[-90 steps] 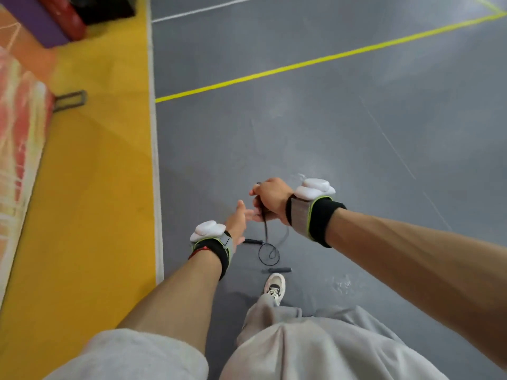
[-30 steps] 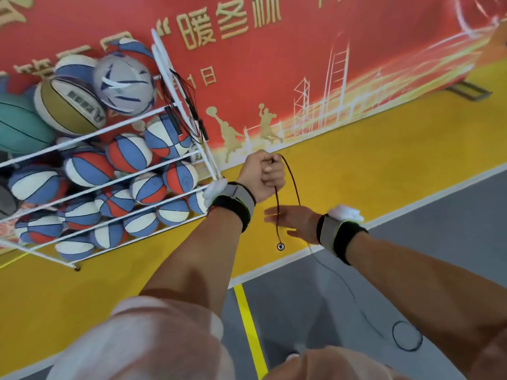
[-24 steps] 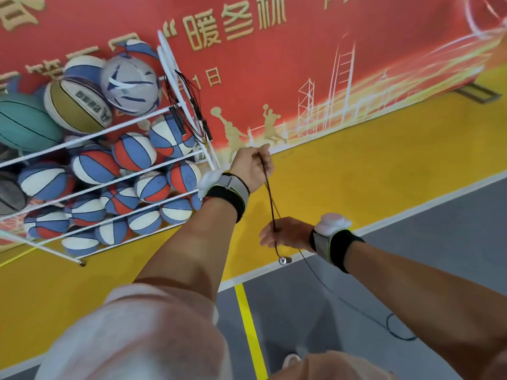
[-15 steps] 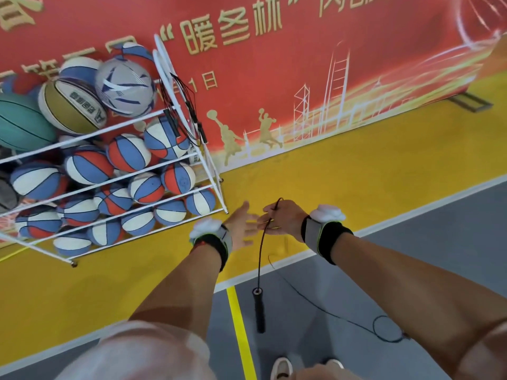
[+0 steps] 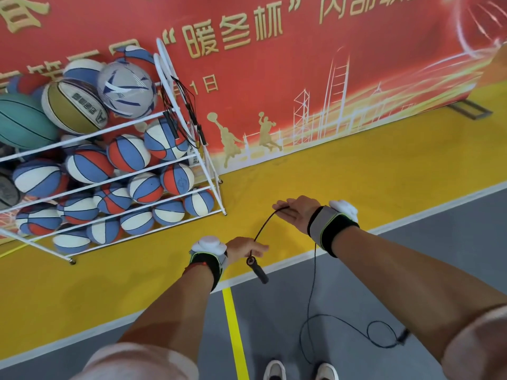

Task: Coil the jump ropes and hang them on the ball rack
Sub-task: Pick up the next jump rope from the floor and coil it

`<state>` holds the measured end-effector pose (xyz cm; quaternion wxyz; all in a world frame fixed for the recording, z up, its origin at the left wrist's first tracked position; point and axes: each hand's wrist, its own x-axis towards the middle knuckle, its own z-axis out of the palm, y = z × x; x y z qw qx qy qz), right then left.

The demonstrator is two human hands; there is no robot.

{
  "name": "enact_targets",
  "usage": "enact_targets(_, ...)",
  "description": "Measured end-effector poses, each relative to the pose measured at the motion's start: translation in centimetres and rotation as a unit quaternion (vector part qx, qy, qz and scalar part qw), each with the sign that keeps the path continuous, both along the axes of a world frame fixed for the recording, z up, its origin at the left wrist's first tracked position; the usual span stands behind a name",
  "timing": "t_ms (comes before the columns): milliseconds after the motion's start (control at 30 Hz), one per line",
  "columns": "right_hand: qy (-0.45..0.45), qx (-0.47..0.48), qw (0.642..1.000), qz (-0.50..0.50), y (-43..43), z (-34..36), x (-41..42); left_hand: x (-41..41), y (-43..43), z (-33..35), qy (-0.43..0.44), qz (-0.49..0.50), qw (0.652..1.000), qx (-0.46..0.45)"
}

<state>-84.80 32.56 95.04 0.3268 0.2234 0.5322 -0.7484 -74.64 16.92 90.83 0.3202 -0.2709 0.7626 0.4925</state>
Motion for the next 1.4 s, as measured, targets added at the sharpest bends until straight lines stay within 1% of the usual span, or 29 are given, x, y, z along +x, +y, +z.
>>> enact_targets(67, 0.002, -0.02, 1.0, -0.021, 0.4, 0.3, -0.2, 0.0, -0.3, -0.5, 0.016, -0.053, 0.996, -0.065)
enact_targets(133, -0.003, -0.046, 0.998, -0.05, 0.5, 0.6, -0.4, 0.3, -0.4, -0.8, 0.026, -0.058, 0.996, -0.069)
enact_targets(233, -0.011, -0.08, 0.993, -0.088, 0.9, 0.9, -0.6, 0.9, -0.1, -0.9, 0.042, -0.022, 0.998, -0.046)
enact_targets(333, -0.018, -0.069, 0.994, -0.088, 1.6, 1.1, -1.3, 1.2, -0.1, -1.1, 0.051, 0.042, 0.997, -0.036)
enact_targets(400, -0.022, -0.032, 0.997, -0.068, 1.7, 1.1, -1.3, 1.1, -0.5, -0.9, 0.067, 0.135, 0.989, -0.01)
enact_targets(467, -0.019, 0.017, 0.998, -0.055, 2.0, 0.3, -1.3, 0.5, -0.9, 0.0, 0.097, 0.229, 0.968, 0.037)
enact_targets(500, -0.023, 0.036, 0.998, -0.051, 2.3, -0.2, -1.4, 0.0, -1.2, 0.4, 0.108, 0.251, 0.961, 0.049)
enact_targets(633, -0.04, 0.157, 0.986, 0.033, 3.8, -2.3, -2.6, -2.4, -2.9, 3.5, 0.102, 0.244, 0.963, 0.041)
enact_targets(667, -0.024, 0.177, 0.983, 0.05, 3.9, -2.3, -2.4, -3.0, -3.3, 4.4, 0.098, 0.241, 0.964, 0.058)
enact_targets(700, -0.012, 0.171, 0.983, 0.063, 3.7, -2.5, -2.4, -3.5, -3.6, 5.2, 0.099, 0.239, 0.963, 0.081)
enact_targets(733, 0.001, 0.183, 0.979, 0.094, 3.6, -2.3, -2.1, -3.9, -3.9, 5.9, 0.107, 0.243, 0.958, 0.111)
enact_targets(833, -0.007, 0.201, 0.962, 0.182, 3.2, -2.1, -0.9, -4.9, -4.6, 7.7, 0.155, 0.27, 0.926, 0.215)
enact_targets(900, 0.005, 0.222, 0.937, 0.269, 3.1, -2.0, -0.7, -5.4, -4.9, 9.1, 0.182, 0.275, 0.904, 0.273)
enact_targets(967, 0.051, 0.267, 0.884, 0.381, 2.7, -1.8, 0.1, -5.8, -5.2, 10.5, 0.209, 0.288, 0.877, 0.324)
enact_targets(1067, 0.141, 0.371, 0.772, 0.497, 1.9, -2.7, 0.8, -6.6, -5.6, 12.7, 0.263, 0.322, 0.828, 0.375)
enact_targets(1133, 0.175, 0.425, 0.697, 0.55, 1.6, -4.2, 1.0, -7.2, -5.9, 14.1, 0.304, 0.338, 0.797, 0.397)
enact_targets(1233, 0.22, 0.479, 0.612, 0.59, 1.6, -5.5, 1.8, -7.8, -6.6, 16.3, 0.362, 0.351, 0.761, 0.409)
enact_targets(1267, 0.222, 0.475, 0.603, 0.601, 1.7, -5.1, 2.5, -7.9, -7.1, 17.1, 0.378, 0.357, 0.752, 0.406)
enact_targets(1300, 0.219, 0.461, 0.609, 0.607, 1.8, -5.5, 2.8, -8.0, -7.7, 17.9, 0.395, 0.363, 0.744, 0.399)
enact_targets(1367, 0.199, 0.421, 0.647, 0.603, 2.3, -5.9, 3.5, -7.9, -9.0, 19.3, 0.42, 0.372, 0.737, 0.376)
enact_targets(1400, 0.203, 0.386, 0.682, 0.587, 2.2, -5.9, 3.8, -7.8, -9.6, 19.8, 0.426, 0.373, 0.742, 0.359)
